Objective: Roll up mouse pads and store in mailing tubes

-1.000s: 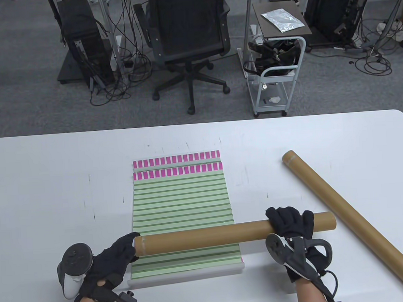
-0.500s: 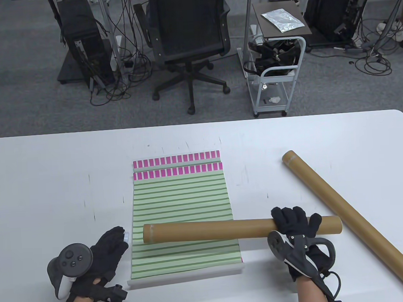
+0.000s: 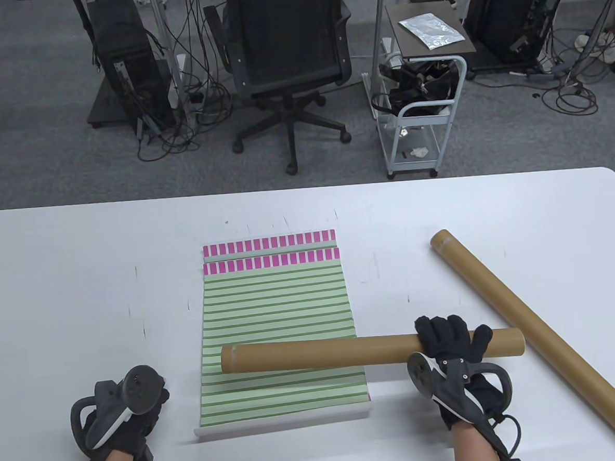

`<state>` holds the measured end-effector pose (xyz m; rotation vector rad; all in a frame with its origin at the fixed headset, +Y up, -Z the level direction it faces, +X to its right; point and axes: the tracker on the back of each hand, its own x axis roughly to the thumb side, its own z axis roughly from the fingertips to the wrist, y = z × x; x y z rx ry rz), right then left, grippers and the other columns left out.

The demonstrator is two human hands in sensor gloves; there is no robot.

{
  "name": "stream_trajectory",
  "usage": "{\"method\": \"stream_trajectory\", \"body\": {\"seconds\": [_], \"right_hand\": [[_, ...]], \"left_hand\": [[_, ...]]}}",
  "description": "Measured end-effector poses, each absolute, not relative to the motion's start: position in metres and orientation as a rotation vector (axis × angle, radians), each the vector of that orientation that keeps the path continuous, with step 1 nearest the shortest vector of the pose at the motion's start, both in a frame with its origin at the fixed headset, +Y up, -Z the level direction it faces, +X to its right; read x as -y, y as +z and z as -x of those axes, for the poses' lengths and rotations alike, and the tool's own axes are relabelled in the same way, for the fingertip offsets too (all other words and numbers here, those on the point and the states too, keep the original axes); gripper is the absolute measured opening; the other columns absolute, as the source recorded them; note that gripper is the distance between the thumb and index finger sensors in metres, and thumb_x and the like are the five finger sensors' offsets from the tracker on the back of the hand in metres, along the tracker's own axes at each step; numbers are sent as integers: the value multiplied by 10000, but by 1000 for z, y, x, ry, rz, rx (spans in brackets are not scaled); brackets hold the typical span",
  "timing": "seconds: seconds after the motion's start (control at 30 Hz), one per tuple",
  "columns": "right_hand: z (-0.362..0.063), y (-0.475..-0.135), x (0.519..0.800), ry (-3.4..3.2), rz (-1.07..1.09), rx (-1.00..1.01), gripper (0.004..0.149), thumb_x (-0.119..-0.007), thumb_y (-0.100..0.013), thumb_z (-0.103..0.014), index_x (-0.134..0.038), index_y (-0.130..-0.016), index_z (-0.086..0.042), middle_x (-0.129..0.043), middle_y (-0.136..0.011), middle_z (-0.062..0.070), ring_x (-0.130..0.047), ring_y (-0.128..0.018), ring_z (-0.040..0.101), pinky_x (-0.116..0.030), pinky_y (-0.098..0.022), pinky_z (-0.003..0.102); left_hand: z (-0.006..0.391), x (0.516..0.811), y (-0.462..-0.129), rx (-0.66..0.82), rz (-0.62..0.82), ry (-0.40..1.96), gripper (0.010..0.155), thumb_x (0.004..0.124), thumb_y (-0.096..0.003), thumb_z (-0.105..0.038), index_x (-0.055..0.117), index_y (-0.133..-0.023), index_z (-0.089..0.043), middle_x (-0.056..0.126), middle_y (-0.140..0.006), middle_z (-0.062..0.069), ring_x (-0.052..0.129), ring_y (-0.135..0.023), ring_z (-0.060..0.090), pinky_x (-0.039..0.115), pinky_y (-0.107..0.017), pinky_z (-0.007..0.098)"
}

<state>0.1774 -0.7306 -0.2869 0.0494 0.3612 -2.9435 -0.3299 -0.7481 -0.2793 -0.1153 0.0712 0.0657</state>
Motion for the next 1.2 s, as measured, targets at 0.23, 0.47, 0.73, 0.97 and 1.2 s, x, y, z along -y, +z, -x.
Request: {"method": "stream_trajectory", "body": {"seconds": [0.23,0.47,0.73,0.97,1.2], "right_hand": [[-177,-286,730,-2926,-39,-348,764,-872,-399,-353,-434,-1025,-344,-520,-1073,-73,-562,-1057,311,-435,-716,730],[-175,-286,730,-2916,-17,-333,766,-877,-393,-358,-440,-1022,-351,-532,-1069,-81,-569,-1055,297,-438,-720,723],[-178,-287,732,-2933,-62,-288,771,-858,-398,-407,-423,-1031,-351,-536,-1071,-68,-596,-1024,254,-465,-738,691],[-184,-289,731,-2927,-225,-296,795,-799,-424,-482,-439,-1074,-201,-581,-1033,50,-673,-877,307,-572,-706,581],[-205,-293,742,-2967,-550,-174,801,-760,-443,-490,-432,-1089,-148,-610,-1025,98,-723,-842,337,-631,-664,575]], "left_hand": [[330,758,-281,-48,230,17,439,913,-363,-368,923,-747,-153,822,-988,53,913,-842,319,831,-607,443],[333,758,-282,-43,236,17,461,918,-358,-384,872,-780,-205,788,-1011,29,889,-865,298,801,-646,449],[320,732,-272,70,78,68,417,862,-397,-439,843,-761,-237,847,-909,-1,948,-755,217,830,-611,389],[307,725,-266,217,22,228,428,691,-427,-559,793,-730,-273,881,-738,-39,1000,-488,47,901,-447,265],[301,731,-267,279,53,334,514,643,-432,-581,746,-840,-284,927,-605,-71,1000,-358,29,911,-359,257]]}}
